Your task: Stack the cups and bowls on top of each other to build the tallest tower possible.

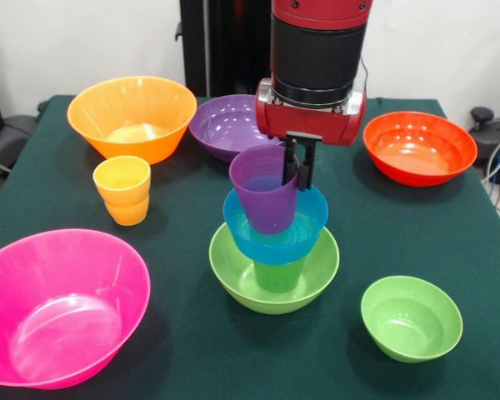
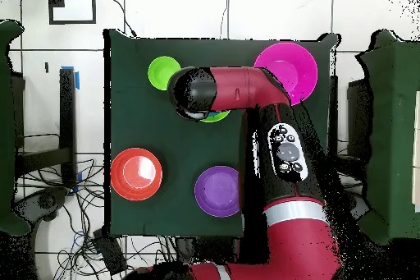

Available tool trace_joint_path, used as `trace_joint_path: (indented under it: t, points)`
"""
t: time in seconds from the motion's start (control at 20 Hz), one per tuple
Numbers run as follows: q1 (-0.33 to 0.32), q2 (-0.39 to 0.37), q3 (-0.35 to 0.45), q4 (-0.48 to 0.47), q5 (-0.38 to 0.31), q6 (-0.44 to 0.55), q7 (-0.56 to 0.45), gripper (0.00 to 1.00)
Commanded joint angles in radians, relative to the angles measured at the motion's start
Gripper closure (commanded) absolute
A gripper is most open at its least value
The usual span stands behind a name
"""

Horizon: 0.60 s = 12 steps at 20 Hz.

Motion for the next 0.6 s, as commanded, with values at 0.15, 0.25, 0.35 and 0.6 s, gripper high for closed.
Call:
trace_joint_path:
  t: [0.15, 0.25, 0.35, 0.6]
  points:
    - [-0.002, 0.037, 0.092, 0.05, -0.08, -0.067, -0.162, 1.0]
    - [-0.002, 0.036, 0.089, 0.047, -0.087, -0.062, -0.167, 1.0]
    - [-0.003, 0.036, 0.082, 0.044, -0.101, -0.061, -0.176, 1.0]
    - [-0.007, 0.042, 0.079, 0.03, -0.119, -0.064, -0.198, 1.0]
